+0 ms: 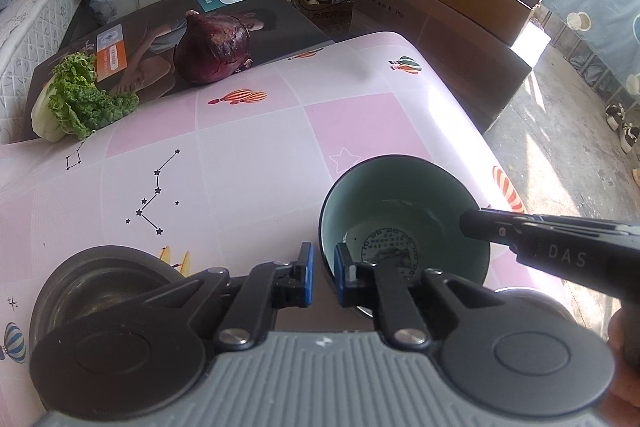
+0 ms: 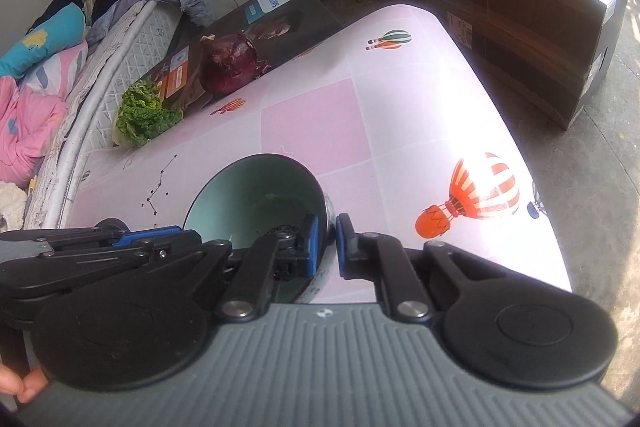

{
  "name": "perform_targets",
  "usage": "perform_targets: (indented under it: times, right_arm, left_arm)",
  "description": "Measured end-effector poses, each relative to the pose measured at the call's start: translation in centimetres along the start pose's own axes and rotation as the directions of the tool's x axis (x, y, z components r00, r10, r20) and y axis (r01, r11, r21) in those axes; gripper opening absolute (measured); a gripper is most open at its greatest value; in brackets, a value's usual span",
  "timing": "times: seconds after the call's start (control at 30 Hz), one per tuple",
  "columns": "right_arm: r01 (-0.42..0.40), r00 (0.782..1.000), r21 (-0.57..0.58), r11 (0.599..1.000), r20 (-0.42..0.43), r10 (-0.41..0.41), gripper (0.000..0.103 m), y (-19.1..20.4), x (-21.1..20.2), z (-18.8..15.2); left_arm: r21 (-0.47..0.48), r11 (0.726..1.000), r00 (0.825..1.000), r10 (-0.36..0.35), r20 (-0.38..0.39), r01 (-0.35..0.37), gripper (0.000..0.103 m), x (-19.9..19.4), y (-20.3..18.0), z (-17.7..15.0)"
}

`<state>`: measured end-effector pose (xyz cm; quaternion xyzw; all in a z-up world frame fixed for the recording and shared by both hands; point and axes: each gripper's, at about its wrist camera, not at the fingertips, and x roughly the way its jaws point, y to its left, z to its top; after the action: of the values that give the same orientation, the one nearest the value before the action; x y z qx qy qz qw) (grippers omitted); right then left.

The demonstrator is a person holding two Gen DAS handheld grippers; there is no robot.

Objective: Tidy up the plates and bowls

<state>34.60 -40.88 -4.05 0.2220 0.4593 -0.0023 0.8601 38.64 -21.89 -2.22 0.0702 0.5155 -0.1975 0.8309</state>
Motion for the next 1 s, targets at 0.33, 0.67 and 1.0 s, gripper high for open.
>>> perform_targets:
  times: [0.33, 0.67, 1.0]
  right_arm:
    - [-0.024, 1.000, -0.019, 1.000, -0.009, 0.024, 0.007, -0.4, -0.3, -0.3]
    - [-0.034, 0.999, -0.001, 0.999, -0.024, 0.034, 0.009, -0.7, 0.4, -0.1]
    - [-0.052, 0.998, 0.029, 0.998, -0.032, 0.053, 0.009, -1.0, 1.1, -0.1]
  left_arm:
    - [-0.031, 0.999, 1.000, -0.017, -0.015, 0.017, 0.008, -0.5, 0.1, -0.3]
    - [-0.017, 1.000, 0.999, 0.007, -0.035, -0.008, 0.009, 0.4, -0.3, 0.2]
    - [-0.029, 0.999, 0.998, 0.015, -0.053, -0.017, 0.008, 1.2, -0.4, 0.4]
